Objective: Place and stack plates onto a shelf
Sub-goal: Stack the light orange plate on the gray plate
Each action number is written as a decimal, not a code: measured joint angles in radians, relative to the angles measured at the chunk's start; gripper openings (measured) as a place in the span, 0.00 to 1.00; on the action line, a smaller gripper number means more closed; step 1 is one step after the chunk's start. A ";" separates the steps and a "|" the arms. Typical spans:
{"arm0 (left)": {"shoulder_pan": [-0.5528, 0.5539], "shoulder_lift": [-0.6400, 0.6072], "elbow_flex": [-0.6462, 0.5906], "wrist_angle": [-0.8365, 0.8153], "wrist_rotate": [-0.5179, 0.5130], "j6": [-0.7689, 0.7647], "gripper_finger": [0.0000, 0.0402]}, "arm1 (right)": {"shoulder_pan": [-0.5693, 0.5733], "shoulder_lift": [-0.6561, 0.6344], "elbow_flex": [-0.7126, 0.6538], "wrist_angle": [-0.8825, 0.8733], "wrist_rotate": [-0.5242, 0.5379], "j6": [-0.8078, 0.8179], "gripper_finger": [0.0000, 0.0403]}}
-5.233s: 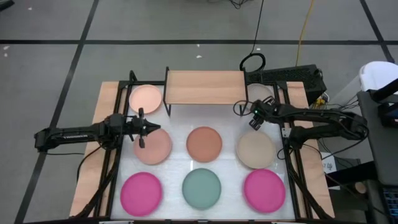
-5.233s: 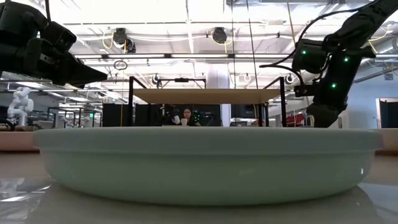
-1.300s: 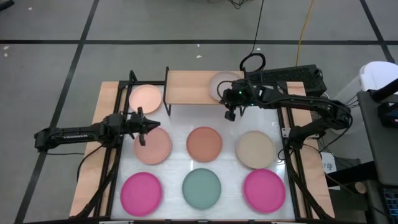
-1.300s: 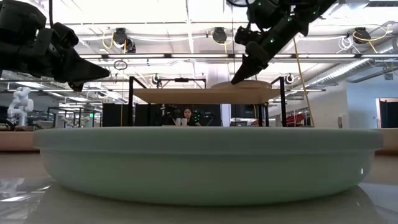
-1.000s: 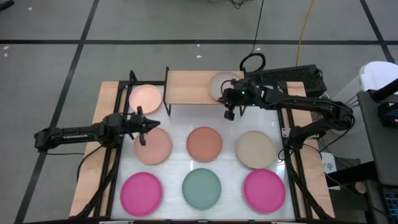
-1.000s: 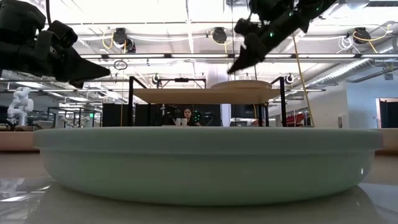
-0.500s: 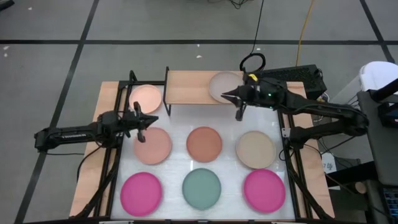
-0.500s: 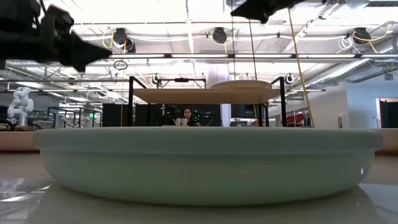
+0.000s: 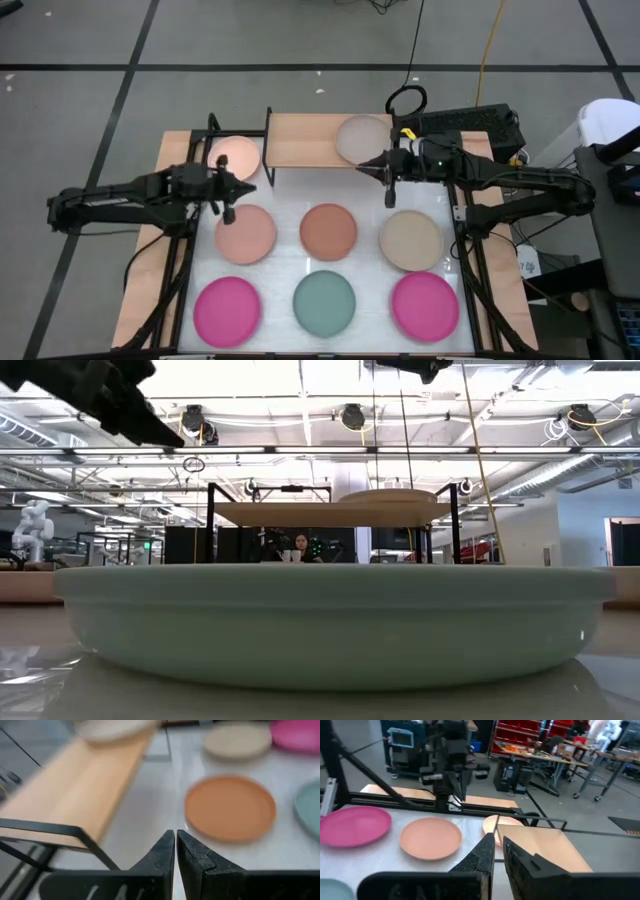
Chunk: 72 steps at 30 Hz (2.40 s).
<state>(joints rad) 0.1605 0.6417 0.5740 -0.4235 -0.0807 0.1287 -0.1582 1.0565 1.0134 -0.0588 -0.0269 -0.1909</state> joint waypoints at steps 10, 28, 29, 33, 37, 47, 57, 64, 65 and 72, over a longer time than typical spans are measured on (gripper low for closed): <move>-0.068 0.275 0.092 -0.245 -0.216 -0.046 0.06 | 0.095 0.000 0.000 0.061 0.000 -0.091 0.06; 0.170 0.465 0.088 -0.352 -0.280 -0.341 0.10 | 0.108 0.000 0.000 0.054 -0.003 -0.163 0.06; 0.184 0.481 0.088 -0.348 -0.280 -0.334 0.12 | 0.108 0.000 0.000 0.055 -0.003 -0.173 0.06; 0.227 0.543 0.088 -0.338 -0.280 -0.310 0.25 | 0.108 0.000 0.000 0.054 -0.032 -0.190 0.06; 0.264 0.594 0.088 -0.332 -0.286 -0.307 0.38 | 0.108 0.000 0.000 0.052 -0.042 -0.190 0.06; 0.325 0.680 0.088 -0.225 -0.272 -0.223 0.51 | 0.108 0.000 0.000 0.025 -0.055 -0.189 0.06; 0.377 0.758 0.088 -0.212 -0.288 -0.164 0.52 | 0.108 0.000 0.000 0.024 -0.056 -0.189 0.06; 0.426 0.800 0.086 -0.211 -0.290 -0.192 0.52 | 0.108 0.000 0.000 0.033 -0.055 -0.189 0.06; 0.430 0.803 0.086 -0.211 -0.290 -0.194 0.51 | 0.108 0.000 0.000 0.032 -0.055 -0.189 0.06; 0.435 0.806 0.086 -0.226 -0.289 -0.215 0.30 | 0.108 0.000 0.000 0.033 -0.055 -0.189 0.06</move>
<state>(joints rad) 0.5956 1.4475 0.6601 -0.6495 -0.3698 -0.0865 -0.0502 1.0569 1.0134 -0.0261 -0.0814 -0.3794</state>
